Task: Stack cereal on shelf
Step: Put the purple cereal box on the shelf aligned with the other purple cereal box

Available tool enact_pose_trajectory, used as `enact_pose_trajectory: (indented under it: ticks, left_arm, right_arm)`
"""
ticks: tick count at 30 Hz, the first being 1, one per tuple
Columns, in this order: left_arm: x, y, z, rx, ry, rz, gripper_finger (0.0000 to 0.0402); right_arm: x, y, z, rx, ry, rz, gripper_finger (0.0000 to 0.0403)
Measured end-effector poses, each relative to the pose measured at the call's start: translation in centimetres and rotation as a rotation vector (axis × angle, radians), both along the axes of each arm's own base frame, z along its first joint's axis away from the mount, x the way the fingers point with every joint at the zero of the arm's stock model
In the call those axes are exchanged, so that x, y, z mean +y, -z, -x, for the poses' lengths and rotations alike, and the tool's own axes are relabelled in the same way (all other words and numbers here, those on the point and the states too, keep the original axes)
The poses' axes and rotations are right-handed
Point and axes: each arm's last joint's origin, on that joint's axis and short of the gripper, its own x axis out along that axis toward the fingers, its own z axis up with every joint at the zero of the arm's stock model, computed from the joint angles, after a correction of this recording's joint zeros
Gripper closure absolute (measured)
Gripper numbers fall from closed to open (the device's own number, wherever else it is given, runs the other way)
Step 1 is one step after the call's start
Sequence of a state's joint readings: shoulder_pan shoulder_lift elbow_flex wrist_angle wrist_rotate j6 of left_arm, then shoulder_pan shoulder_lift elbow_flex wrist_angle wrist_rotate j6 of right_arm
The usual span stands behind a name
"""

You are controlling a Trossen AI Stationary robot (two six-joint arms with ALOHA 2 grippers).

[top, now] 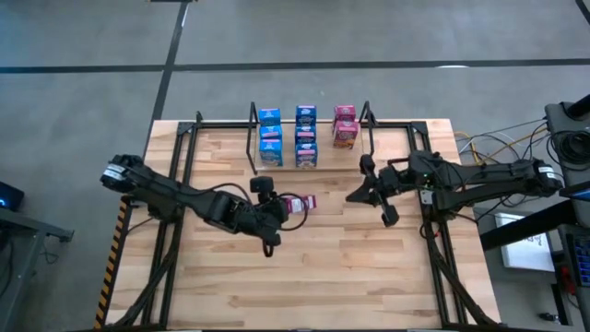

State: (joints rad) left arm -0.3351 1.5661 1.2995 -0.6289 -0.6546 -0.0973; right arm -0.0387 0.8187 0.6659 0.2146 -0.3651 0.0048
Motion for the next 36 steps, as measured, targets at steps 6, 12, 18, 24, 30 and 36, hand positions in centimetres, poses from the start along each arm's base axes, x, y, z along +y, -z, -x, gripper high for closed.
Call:
enact_pose_trajectory:
  ticks: [6, 12, 18, 24, 30, 36]
  left_arm:
    - [0.2, -0.1, -0.1, -0.006, 0.008, -0.008, 0.0247]
    - [1.2, -1.1, -1.4, -0.097, 0.044, -0.057, 0.0247]
    - [3.7, -2.0, -2.7, -0.167, 0.059, -0.092, 0.0247]
    - [6.6, -3.1, -4.0, -0.276, 0.033, -0.146, 0.0247]
    - [9.4, -3.0, -5.4, -0.346, 0.056, -0.138, 0.0247]
    - [11.9, -1.9, -6.7, -0.366, 0.089, -0.093, 0.0247]
  right_arm:
    - [0.0, -0.7, 0.5, -0.056, 0.016, 0.008, 0.0394]
    - [0.2, -0.3, 0.8, -0.006, -0.040, 0.013, 0.0394]
    - [0.9, 0.7, 1.8, 0.092, -0.160, 0.003, 0.0394]
    - [1.2, 1.3, 2.8, 0.059, -0.181, 0.053, 0.0394]
    - [1.2, 1.7, 3.8, 0.023, -0.179, 0.085, 0.0394]
    - [1.2, 1.4, 4.4, 0.007, -0.178, 0.076, 0.0394]
